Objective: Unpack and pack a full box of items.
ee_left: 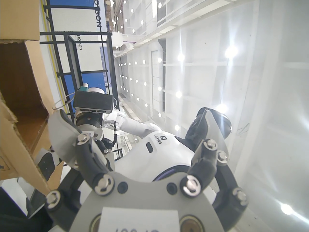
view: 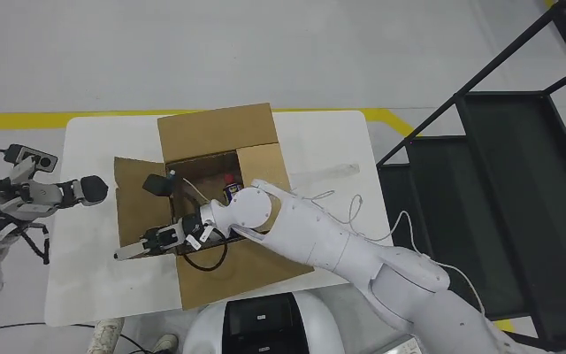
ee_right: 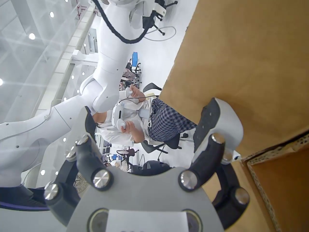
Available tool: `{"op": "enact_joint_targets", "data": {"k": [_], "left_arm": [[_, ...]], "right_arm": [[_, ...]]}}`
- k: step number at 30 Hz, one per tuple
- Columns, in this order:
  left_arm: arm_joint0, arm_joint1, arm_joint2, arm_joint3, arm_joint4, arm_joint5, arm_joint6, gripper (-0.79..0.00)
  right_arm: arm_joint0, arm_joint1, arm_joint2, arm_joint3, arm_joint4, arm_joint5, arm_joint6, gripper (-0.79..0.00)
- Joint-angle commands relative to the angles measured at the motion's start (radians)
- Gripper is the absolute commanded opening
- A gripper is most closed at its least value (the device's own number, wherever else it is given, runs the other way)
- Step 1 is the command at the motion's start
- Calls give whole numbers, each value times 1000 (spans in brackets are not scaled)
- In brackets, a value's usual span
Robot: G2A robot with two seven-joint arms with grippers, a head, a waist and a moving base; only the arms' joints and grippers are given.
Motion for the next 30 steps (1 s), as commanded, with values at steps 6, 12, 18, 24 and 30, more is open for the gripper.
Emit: {"op": "enact_joint_targets", "data": {"k": [6, 12, 18, 24, 30], "left_arm": [[-46, -5, 79, 47, 189, 80, 14, 0], [-77, -14, 131, 74, 328, 73, 137, 0], [-63, -14, 126, 92, 371, 77, 162, 0], [-43, -17, 121, 117, 372, 82, 177, 0], [-63, -29, 161, 152, 383, 110, 191, 0]], "right_arm": [[11, -27, -17, 26, -30, 20, 22, 0], [9, -25, -1, -54, -101, 97, 6, 0], [-40, 15, 63, -184, -203, 183, -10, 0], [-138, 75, 169, -321, -304, 278, -11, 0], [-264, 134, 294, -451, -384, 336, 7, 0]]}}
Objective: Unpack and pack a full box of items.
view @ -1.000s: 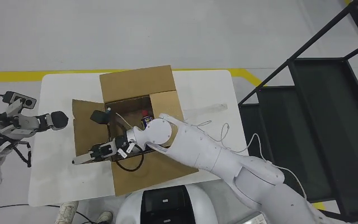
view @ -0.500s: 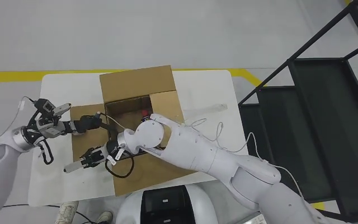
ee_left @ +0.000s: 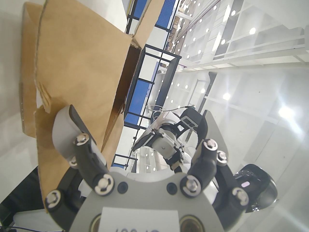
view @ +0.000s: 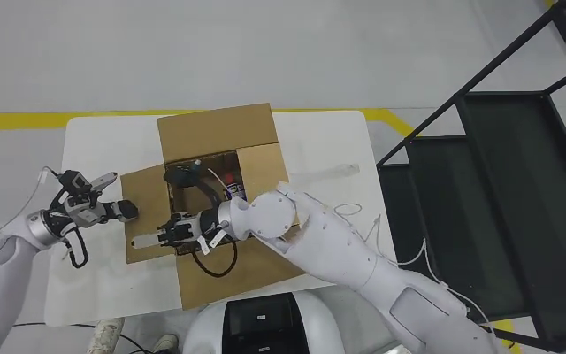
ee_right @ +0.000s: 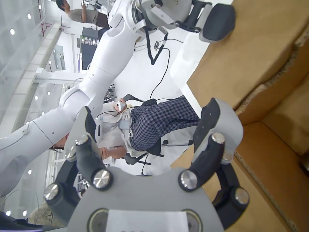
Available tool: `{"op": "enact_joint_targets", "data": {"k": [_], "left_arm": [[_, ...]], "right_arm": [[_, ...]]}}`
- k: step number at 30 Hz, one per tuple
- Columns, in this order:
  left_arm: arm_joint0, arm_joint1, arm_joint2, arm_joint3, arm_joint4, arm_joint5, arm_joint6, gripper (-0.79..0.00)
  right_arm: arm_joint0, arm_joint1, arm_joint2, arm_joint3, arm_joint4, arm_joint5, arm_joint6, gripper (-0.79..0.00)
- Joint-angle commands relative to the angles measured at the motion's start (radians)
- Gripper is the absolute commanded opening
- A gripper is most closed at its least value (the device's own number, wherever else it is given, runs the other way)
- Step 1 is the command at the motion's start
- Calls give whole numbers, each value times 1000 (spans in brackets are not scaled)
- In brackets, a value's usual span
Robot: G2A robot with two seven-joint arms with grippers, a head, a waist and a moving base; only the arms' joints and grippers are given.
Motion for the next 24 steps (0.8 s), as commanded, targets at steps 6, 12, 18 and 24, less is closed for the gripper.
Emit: {"op": "enact_joint_targets", "data": {"k": [6, 12, 18, 24], "left_arm": [[-55, -25, 81, 62, 30, 9, 37, 0], [-107, -47, 143, 103, 59, -4, 28, 0], [-145, -58, 168, 126, 86, -55, -6, 0], [-160, -45, 80, 127, 20, -102, -57, 0]], "right_arm": [[-123, 48, 110, -150, -83, 49, 14, 0], [-175, 66, 148, -209, -112, 64, 27, 0], [-191, 74, 161, -221, -110, 68, 37, 0], [-199, 79, 169, -220, -109, 64, 39, 0]]}}
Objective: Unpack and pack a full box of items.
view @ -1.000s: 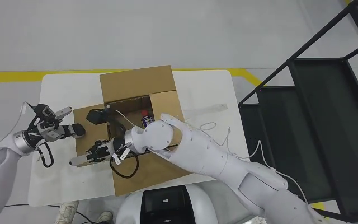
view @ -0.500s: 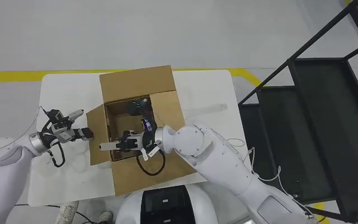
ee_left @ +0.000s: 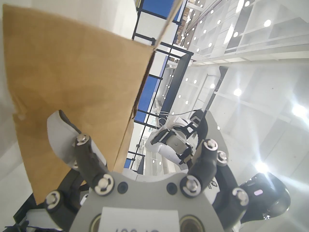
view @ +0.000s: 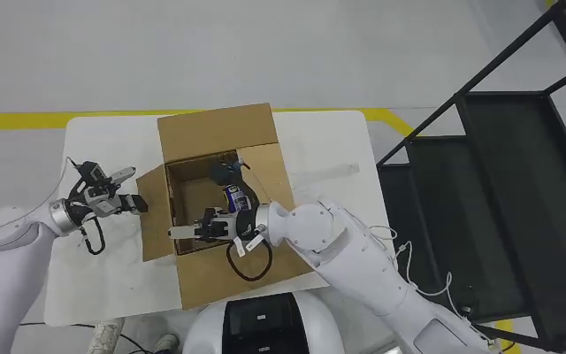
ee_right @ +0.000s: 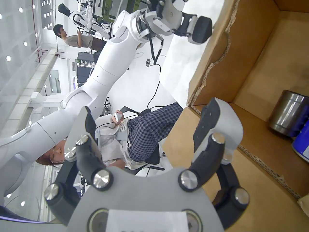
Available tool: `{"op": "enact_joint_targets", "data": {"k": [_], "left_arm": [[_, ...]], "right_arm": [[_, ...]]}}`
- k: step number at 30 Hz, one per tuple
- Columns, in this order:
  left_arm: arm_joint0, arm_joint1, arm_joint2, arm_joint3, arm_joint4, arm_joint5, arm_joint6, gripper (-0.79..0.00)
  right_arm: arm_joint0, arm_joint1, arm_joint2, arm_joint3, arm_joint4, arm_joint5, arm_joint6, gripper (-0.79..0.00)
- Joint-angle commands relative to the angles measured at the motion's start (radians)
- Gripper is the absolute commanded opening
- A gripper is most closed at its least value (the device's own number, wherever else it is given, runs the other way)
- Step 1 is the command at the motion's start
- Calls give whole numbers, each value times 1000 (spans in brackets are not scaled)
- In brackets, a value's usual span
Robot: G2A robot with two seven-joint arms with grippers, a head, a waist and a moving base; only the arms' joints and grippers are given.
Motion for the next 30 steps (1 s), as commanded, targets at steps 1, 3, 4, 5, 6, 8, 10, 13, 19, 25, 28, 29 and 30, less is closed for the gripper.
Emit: {"op": "enact_joint_targets", "data": {"k": [1, 3, 4, 5, 6, 8, 10, 13, 19, 25, 28, 29, 30], "left_arm": [[1, 10, -47, -21, -22, -11, -28, 0], [6, 17, -90, -59, -65, -2, -67, 0], [7, 22, -109, -89, -56, -10, -73, 0], [10, 26, -120, -127, -42, -17, -81, 0], [14, 27, -129, -165, -62, -9, -97, 0], [18, 26, -140, -235, -94, 0, -108, 0], [17, 24, -137, -300, -105, 3, -104, 0], [1, 16, -107, -378, -104, 10, -92, 0], [-73, -11, 44, -467, 5, 25, -48, 0], [-161, -52, 214, -473, 93, 43, 4, 0], [-206, -77, 296, -426, 126, 51, 49, 0], [-220, -87, 323, -408, 143, 47, 68, 0], [-232, -96, 349, -391, 153, 40, 87, 0]], "right_arm": [[-6, 3, 6, 1, -1, -1, -1, 0], [-15, 6, 16, 1, -2, -3, -4, 0], [-22, 9, 23, -1, -4, -3, -6, 0], [-30, 12, 31, -4, -5, -3, -8, 0], [-39, 14, 40, -8, -4, -4, -11, 0], [-58, 19, 56, -15, -2, -7, -17, 0], [-75, 25, 71, -26, -8, -9, -24, 0], [-108, 34, 96, -56, -26, 2, -32, 0], [-214, 59, 178, -153, -70, 35, -64, 0], [-341, 84, 271, -249, -92, 41, -87, 0], [-387, 93, 306, -281, -97, 39, -87, 0], [-399, 96, 315, -289, -97, 38, -88, 0], [-409, 98, 324, -296, -96, 35, -88, 0]]}}
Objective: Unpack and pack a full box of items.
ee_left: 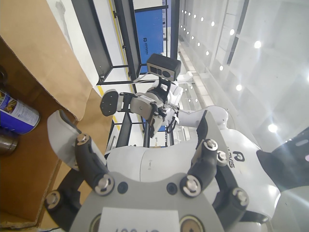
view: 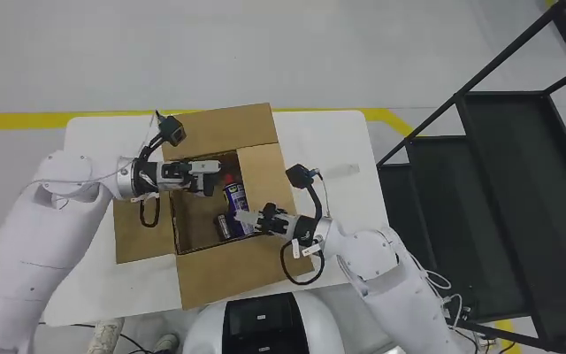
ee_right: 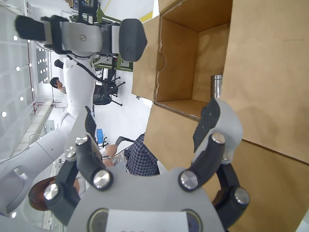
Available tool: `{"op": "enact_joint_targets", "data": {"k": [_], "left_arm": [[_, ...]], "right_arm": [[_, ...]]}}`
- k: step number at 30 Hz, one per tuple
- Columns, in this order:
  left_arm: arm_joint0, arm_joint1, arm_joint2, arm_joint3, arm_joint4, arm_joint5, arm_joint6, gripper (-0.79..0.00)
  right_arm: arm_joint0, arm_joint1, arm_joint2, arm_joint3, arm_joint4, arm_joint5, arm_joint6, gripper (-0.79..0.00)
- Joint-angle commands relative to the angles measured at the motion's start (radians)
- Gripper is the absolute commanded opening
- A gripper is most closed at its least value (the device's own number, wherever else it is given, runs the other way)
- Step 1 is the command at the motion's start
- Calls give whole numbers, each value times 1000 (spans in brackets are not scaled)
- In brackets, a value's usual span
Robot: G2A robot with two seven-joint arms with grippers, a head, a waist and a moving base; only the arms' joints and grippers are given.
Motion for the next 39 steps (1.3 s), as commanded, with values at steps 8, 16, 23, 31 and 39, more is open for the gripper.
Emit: {"op": "enact_joint_targets", "data": {"k": [8, 16, 23, 31, 39], "left_arm": [[-57, -61, 149, 125, 141, -137, 182, 0], [-57, -61, 149, 125, 141, -137, 182, 0], [-55, -61, 145, 122, 151, -123, 207, 0], [-68, -105, 223, 192, 187, -80, 303, 0], [-116, -178, 300, 317, 146, -194, 375, 0]], "right_arm": [[-63, 16, 53, -35, 14, -23, -8, 0], [-70, 20, 60, -36, 25, -33, -10, 0], [-70, 20, 60, -36, 25, -33, -10, 0], [-57, 25, 21, -30, 3, -30, 4, 0], [-49, 32, 8, -41, 2, -23, 14, 0]]}}
